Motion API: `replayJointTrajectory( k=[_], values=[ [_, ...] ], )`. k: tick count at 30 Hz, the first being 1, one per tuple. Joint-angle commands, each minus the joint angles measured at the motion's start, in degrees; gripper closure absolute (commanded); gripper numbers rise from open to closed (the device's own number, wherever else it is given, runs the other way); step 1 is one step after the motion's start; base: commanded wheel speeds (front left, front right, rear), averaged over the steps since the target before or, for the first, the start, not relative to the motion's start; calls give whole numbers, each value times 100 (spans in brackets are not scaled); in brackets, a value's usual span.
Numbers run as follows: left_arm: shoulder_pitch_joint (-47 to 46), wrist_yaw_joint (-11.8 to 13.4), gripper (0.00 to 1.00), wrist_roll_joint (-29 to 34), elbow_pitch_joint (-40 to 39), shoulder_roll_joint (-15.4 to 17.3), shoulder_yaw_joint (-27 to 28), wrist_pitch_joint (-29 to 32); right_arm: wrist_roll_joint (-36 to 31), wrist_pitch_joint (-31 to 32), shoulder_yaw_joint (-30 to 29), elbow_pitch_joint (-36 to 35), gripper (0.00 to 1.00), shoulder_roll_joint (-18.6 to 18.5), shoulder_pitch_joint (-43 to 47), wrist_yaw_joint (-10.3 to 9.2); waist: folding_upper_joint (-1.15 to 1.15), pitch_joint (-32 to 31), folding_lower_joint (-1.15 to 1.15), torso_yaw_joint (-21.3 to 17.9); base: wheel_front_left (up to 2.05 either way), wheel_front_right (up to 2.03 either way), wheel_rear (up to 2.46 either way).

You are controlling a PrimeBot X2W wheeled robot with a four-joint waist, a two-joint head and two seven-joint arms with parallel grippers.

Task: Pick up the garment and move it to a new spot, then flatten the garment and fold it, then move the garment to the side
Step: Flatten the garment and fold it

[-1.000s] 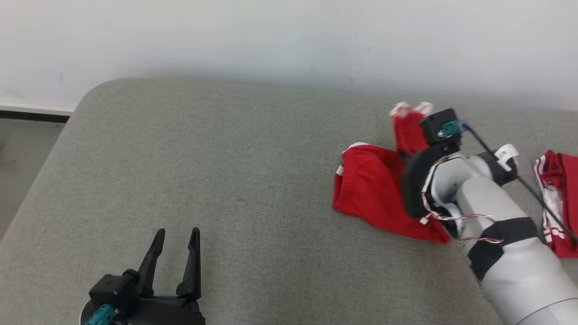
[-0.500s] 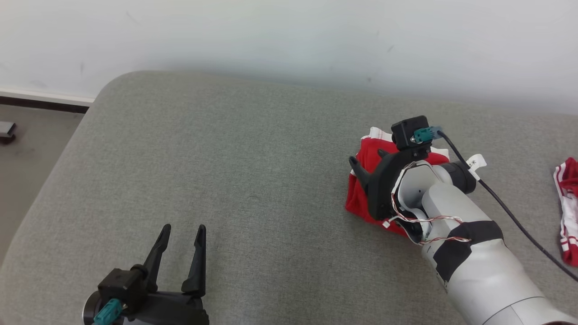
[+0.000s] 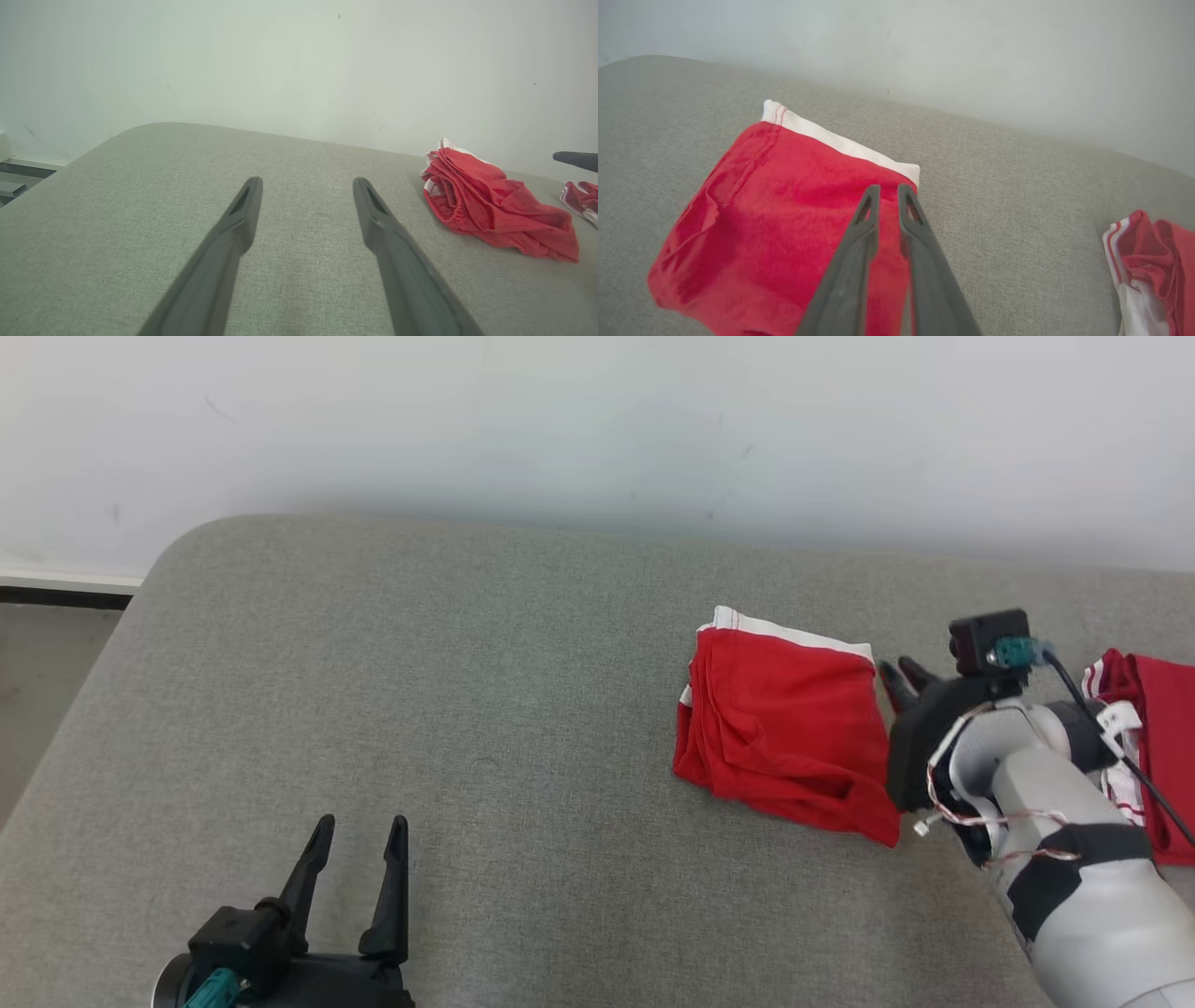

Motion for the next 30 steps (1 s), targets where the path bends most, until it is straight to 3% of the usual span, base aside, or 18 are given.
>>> replayJointTrajectory(
  k=[1,5,10,16,18,23,27,30],
  values=[
    [63,-3,0,37,-11,13,-1,4,-113,-105,-20,64,100,-11,120,-16,0,31,0,-10,0,0,0],
    [-12,-22,0,39,-20,-11,-70,3,-373,-415,-122,356,100,133,290,-16,0,120,0,30,0,0,0],
    [-86,-35,0,11,12,-26,-112,4,-624,-748,-24,610,100,620,394,-16,0,207,0,82,0,0,0],
    [-138,-29,0,19,86,-35,-100,4,-602,-785,495,667,100,1011,522,-17,0,219,0,113,0,0,0],
    [-146,-32,0,35,110,-35,-101,4,-392,-726,780,496,100,1043,669,-17,0,184,0,125,0,0,0],
    [-103,-10,0,76,140,-14,-23,3,842,-621,1662,-604,100,1020,1038,-16,0,49,0,6,0,0,0],
    [-16,27,0,108,109,19,98,4,1545,-1019,1805,-1075,100,1036,1163,-16,0,-98,0,-240,0,0,0],
    [86,77,0,121,64,28,200,4,1716,-1409,1717,-1198,100,1036,1176,-16,0,-234,0,-481,0,0,0]
  ],
)
